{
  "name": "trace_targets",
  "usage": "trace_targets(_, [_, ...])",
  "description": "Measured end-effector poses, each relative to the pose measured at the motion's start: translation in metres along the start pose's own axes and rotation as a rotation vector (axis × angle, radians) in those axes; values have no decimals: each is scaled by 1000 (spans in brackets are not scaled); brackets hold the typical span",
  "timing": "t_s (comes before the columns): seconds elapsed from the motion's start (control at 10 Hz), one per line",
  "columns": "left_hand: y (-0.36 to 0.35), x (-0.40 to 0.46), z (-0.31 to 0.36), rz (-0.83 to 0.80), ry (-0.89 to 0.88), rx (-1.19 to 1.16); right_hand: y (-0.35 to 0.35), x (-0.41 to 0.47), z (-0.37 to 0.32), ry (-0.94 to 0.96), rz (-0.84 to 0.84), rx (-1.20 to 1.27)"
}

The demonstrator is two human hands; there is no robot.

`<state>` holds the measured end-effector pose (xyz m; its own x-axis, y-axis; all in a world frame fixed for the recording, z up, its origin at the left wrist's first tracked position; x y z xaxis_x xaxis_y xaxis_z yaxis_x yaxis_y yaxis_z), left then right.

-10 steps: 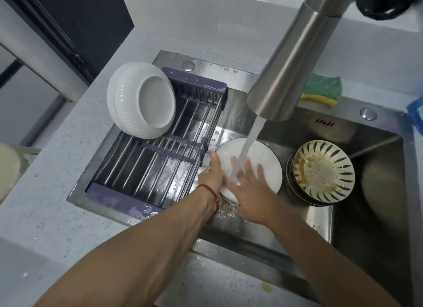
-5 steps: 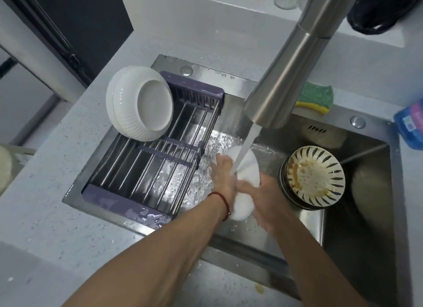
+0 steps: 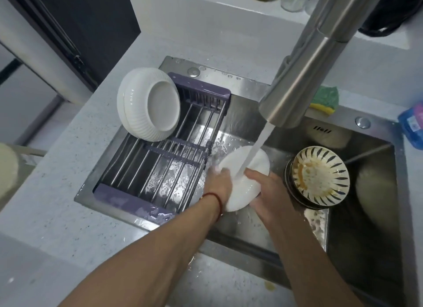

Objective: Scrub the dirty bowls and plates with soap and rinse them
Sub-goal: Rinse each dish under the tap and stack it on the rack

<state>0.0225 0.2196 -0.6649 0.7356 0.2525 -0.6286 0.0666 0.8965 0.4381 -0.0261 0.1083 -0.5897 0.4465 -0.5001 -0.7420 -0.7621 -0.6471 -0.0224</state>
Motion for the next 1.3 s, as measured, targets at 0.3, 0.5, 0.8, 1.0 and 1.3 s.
trace_targets(0.3, [-5, -2, -7, -230, 473, -484, 45, 55, 13, 37, 248, -110])
trace_targets(0.5, [-7, -20, 11, -31, 26, -274, -14, 110, 25, 226, 138, -761])
trace_targets(0.8, [-1, -48, 30, -92, -332, -70, -51, 49, -6, 428, 177, -1005])
trace_targets(1.0, [3, -45, 19, -109, -316, -106, -50, 62, -17, 287, 168, -857])
trace_targets(1.3, [17, -23, 15, -168, 179, -484, 66, 117, 30, -82, -18, -290])
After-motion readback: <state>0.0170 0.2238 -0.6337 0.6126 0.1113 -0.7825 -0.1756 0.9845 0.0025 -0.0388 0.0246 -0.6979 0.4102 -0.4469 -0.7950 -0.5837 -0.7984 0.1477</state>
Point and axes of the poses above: each hand's wrist, its own x-axis towards the middle knuckle, its own y-axis out of the back of the hand, z = x × y, the point moved 4 cm from there along x, towards the middle knuckle, and after that the axes turned 15 degrees about z, right-handed, at the moved point
